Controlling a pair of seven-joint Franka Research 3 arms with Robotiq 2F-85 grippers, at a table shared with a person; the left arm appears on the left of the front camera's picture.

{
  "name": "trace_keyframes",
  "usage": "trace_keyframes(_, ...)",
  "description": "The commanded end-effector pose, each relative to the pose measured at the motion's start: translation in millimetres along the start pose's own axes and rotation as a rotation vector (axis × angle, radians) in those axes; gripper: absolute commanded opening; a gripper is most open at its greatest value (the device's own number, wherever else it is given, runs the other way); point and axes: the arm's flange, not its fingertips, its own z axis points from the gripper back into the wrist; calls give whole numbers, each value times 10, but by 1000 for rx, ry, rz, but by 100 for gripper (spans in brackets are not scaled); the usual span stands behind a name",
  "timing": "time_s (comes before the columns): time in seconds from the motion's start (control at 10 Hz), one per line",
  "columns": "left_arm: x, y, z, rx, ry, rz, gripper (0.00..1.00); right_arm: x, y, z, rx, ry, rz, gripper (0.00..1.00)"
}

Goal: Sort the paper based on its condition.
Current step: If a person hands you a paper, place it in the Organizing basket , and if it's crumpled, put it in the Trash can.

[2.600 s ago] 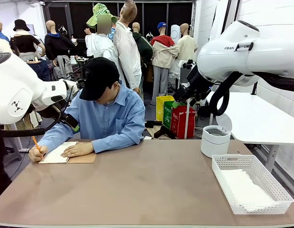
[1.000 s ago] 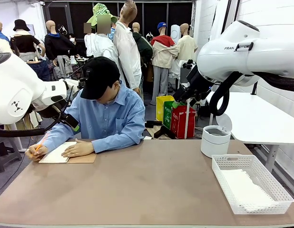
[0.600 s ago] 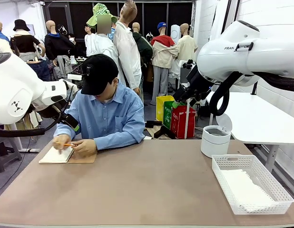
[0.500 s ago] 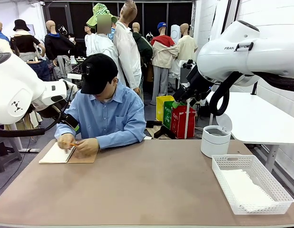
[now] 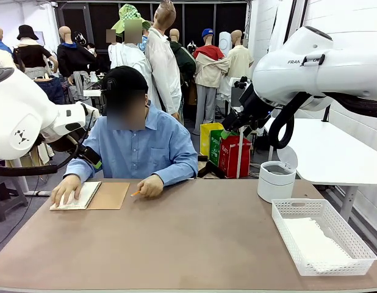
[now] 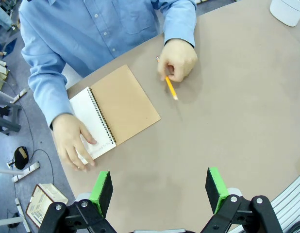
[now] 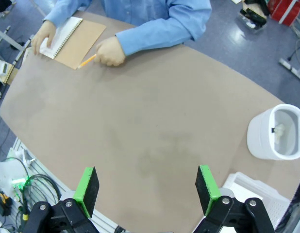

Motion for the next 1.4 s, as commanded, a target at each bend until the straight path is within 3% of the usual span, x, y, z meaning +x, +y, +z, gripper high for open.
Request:
trace_keyframes(0.0, -1, 13, 4, -1, -1, 3, 100, -1, 1, 5, 0, 4, 1, 100)
trace_keyframes(1.3, -1, 13, 4, -1, -1, 3, 100, -1, 1, 5, 0, 4, 1, 100)
